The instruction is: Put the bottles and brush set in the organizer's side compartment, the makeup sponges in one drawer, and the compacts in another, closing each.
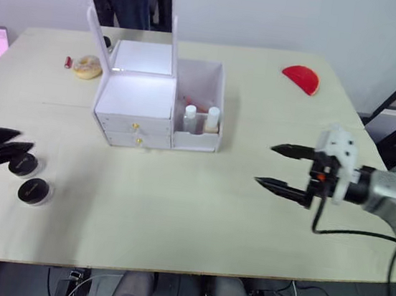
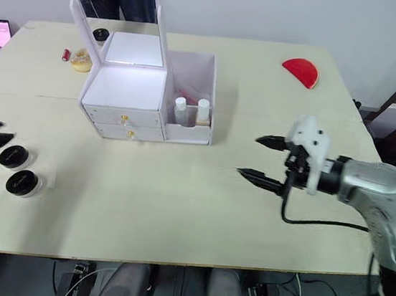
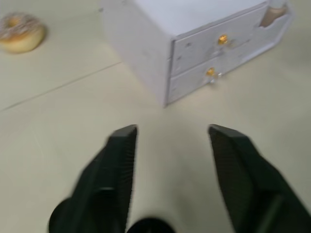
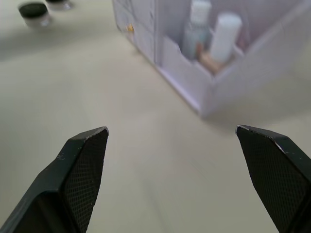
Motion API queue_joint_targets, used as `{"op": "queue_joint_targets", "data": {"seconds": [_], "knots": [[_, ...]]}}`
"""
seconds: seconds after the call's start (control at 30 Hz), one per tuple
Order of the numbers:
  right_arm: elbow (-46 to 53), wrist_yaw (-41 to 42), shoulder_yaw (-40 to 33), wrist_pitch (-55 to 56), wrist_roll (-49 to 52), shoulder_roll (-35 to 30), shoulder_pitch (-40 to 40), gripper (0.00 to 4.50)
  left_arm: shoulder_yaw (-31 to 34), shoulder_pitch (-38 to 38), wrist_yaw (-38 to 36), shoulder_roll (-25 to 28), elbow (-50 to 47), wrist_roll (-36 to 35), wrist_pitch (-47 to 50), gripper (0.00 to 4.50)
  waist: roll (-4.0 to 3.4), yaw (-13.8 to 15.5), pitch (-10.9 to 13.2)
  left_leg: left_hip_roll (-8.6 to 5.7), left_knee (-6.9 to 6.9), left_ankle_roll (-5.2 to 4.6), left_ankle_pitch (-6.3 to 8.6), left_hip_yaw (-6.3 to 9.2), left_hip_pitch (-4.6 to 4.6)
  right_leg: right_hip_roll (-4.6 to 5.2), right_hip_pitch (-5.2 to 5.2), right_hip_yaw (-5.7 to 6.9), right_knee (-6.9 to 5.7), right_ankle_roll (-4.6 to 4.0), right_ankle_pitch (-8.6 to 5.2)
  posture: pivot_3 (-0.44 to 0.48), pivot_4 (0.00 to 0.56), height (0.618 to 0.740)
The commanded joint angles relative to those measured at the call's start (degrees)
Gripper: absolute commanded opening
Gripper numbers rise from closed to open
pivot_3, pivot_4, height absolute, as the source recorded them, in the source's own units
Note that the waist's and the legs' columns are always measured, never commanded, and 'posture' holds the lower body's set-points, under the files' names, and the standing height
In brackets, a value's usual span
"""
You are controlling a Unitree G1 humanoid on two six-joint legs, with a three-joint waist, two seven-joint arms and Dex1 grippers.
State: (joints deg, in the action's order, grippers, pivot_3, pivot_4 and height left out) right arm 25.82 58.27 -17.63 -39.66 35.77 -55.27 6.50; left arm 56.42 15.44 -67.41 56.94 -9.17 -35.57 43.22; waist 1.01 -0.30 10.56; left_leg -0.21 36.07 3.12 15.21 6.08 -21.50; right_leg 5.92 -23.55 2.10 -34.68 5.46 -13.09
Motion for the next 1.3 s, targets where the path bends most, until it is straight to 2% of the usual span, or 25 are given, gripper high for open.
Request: {"op": "queue_joint_targets", "data": {"seconds": [0.03, 0.13, 0.33, 0.7, 0.87, 1.07, 1.3], "knots": [[-4.7, 5.3, -9.8, 5.5, -2.4, -2.3, -6.9, 4.5, 6.2, 3.9, -1.9, -0.7, 4.6, 1.4, -3.3, 4.41, 0.0, -0.1, 0.0, 0.0, -0.01, 0.0, 0.0, 0.0, -0.02, 0.0, 0.0, 0.0, 0.06, -0.01, 0.01, 0.0, 0.15, 0.739], [-10.9, 9.2, -14.0, 10.4, -4.9, -3.5, -12.4, 4.5, 7.7, 6.7, -2.8, -0.8, 9.7, 2.7, -6.7, 4.47, 0.01, -0.3, 0.0, 0.01, -0.05, 0.01, 0.01, -0.05, -0.01, 0.01, 0.05, 0.0, 0.25, -0.01, 0.01, 0.0, 0.15, 0.739], [-20.0, 11.6, -15.9, 16.6, -7.7, -3.8, -14.2, 4.5, 7.3, 7.7, -3.4, 0.0, 15.4, 3.5, -11.5, 4.47, -0.02, -0.5, 0.0, 0.13, 0.0, 0.06, 0.04, -0.24, -0.01, 0.04, 0.01, 0.0, 0.46, -0.01, 0.02, 0.0, 0.15, 0.739], [-17.2, 10.1, -13.9, 16.2, -6.9, -2.8, -11.9, 4.5, 6.2, 6.8, -3.5, 1.1, 15.4, 3.3, -12.8, 4.47, -0.05, -0.4, 0.0, 0.15, -0.15, 0.18, 0.16, -0.52, 0.0, 0.1, -0.06, -0.13, 0.44, -0.05, 0.07, 0.0, 0.15, 0.739], [-13.6, 7.9, -11.3, 14.1, -5.7, -2.7, -9.4, 4.5, 4.2, 5.5, -1.6, 0.1, 12.0, 3.6, -13.7, 4.47, -0.05, -0.3, 0.0, 0.15, -0.12, 0.16, 0.19, -0.61, 0.02, 0.09, -0.06, -0.2, 0.42, -0.04, 0.07, 0.0, 0.15, 0.739], [-5.1, 1.5, -2.2, 5.1, -0.3, -0.5, 2.0, 4.5, -1.6, 5.1, 5.5, -7.6, -2.1, 0.9, -11.0, 4.47, -0.08, -0.6, 0.0, 0.26, 0.02, 0.16, 0.19, -0.88, 0.1, 0.08, -0.03, -0.38, 0.43, -0.03, 0.08, 0.0, 0.15, 0.739], [-2.5, -5.0, 11.7, 1.5, -1.7, 7.4, 17.4, 4.5, -14.8, 5.1, 25.9, -25.6, -25.3, 0.3, -8.0, 4.47, 0.14, -0.1, 0.0, 0.26, 0.02, 0.15, 0.19, -0.94, 0.07, -0.02, -0.03, -0.54, 0.43, -0.13, 0.46, 0.0, 0.15, 0.739]]}}
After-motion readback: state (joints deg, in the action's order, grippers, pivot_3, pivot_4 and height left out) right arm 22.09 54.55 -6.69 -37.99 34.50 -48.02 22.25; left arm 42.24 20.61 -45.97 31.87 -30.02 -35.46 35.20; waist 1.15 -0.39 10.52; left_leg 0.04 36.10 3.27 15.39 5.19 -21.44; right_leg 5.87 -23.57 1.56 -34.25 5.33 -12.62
